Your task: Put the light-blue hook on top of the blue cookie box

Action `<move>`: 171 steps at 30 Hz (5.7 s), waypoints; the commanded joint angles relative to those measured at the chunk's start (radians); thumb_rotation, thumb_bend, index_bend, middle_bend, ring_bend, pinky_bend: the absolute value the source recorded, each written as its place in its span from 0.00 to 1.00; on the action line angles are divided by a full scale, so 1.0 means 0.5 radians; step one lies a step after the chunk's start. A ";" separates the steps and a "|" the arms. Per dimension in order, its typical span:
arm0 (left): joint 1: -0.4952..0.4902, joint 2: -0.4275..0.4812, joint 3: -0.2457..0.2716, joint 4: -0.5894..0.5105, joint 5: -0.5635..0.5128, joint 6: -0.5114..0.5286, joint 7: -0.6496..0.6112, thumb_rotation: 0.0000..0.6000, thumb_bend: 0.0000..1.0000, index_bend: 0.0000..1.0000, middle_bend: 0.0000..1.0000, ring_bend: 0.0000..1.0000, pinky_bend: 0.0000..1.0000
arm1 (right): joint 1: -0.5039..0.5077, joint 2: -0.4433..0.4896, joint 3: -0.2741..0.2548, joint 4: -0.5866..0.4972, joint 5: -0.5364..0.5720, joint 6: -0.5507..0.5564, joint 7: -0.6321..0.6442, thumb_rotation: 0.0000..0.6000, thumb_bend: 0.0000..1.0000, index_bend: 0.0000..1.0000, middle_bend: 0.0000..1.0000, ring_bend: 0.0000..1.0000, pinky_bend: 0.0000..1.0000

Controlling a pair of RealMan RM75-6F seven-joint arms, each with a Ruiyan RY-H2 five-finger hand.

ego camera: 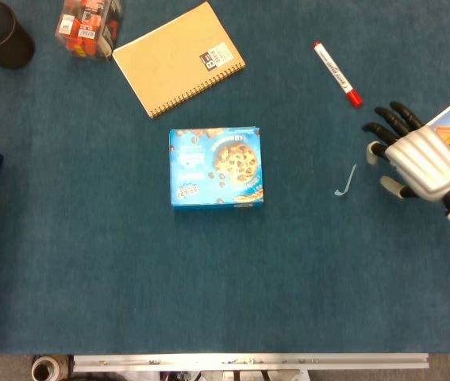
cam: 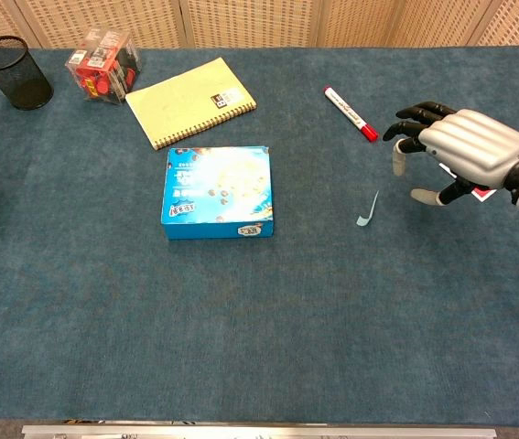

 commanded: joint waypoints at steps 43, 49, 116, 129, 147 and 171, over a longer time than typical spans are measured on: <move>0.015 0.004 0.003 0.049 -0.003 -0.007 -0.077 1.00 0.43 0.22 0.35 0.29 0.25 | 0.155 -0.454 -0.119 0.512 0.044 -0.053 -0.006 1.00 0.32 0.47 0.06 0.00 0.00; 0.021 0.005 0.006 0.052 -0.002 -0.004 -0.080 1.00 0.43 0.22 0.35 0.29 0.25 | 0.153 -0.463 -0.129 0.525 0.051 -0.046 0.000 1.00 0.32 0.48 0.07 0.00 0.00; 0.039 0.021 0.040 0.013 0.083 0.032 -0.056 1.00 0.43 0.22 0.35 0.29 0.25 | 0.523 -0.311 0.152 0.123 0.031 -0.064 -0.632 1.00 0.41 0.59 0.14 0.00 0.00; 0.041 0.027 0.047 0.011 0.077 0.018 -0.059 1.00 0.43 0.22 0.35 0.29 0.25 | 0.682 -0.563 0.246 0.197 0.223 -0.215 -0.824 1.00 0.41 0.59 0.14 0.00 0.00; 0.047 0.030 0.044 0.014 0.061 0.017 -0.058 1.00 0.43 0.22 0.35 0.29 0.25 | 0.869 -0.846 0.390 0.324 0.600 -0.396 -0.889 1.00 0.41 0.59 0.14 0.00 0.00; 0.057 0.026 0.037 0.049 0.030 0.008 -0.090 1.00 0.43 0.22 0.35 0.29 0.24 | 1.096 -1.006 0.411 0.444 0.962 -0.497 -1.065 1.00 0.41 0.49 0.12 0.00 0.00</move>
